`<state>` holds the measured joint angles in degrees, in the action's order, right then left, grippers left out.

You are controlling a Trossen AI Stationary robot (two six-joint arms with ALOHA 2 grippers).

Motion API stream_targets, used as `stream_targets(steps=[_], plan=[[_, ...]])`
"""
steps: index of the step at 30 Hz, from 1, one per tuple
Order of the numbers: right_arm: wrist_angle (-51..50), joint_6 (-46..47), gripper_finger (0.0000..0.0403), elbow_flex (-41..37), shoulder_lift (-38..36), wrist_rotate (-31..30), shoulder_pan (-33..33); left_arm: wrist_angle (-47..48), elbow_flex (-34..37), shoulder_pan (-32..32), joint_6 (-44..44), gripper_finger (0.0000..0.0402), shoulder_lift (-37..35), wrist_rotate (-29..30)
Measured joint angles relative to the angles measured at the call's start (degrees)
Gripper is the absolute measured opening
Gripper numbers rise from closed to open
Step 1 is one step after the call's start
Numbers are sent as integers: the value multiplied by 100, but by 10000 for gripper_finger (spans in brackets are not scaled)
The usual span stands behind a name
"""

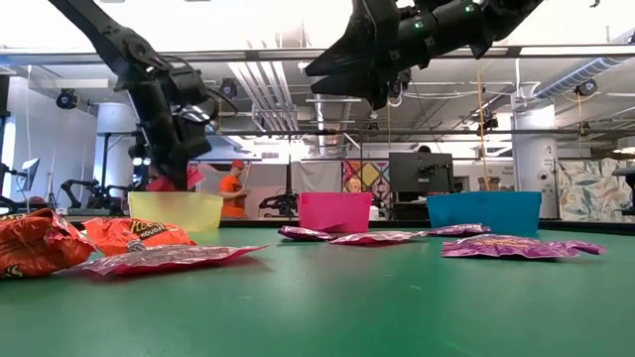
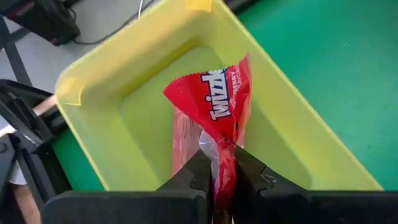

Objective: Sort candy by brand, put in halloween buckets
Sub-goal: Put the pink candy into the yellow bin, then put the violet candy into the pink bin

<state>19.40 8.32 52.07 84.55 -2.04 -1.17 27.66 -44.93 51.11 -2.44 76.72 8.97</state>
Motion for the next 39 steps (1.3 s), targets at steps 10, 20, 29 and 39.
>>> stream_targets(steps=[10, 20, 29, 39], plan=[[-161, 168, 185, 0, 0, 44, 0, -59, 0, 0, -55, 38, 125, 243], [-538, 641, 185, 0, -46, 50, -61, -50, -2, -44, -39, 129, 0, 252], [-3891, 1379, 185, 875, -117, 57, 224, -66, -4, -580, -41, 154, -955, 251], [-6408, 2841, 185, 1218, 182, 392, 970, -513, 61, -2656, -280, 155, -2169, 266]])
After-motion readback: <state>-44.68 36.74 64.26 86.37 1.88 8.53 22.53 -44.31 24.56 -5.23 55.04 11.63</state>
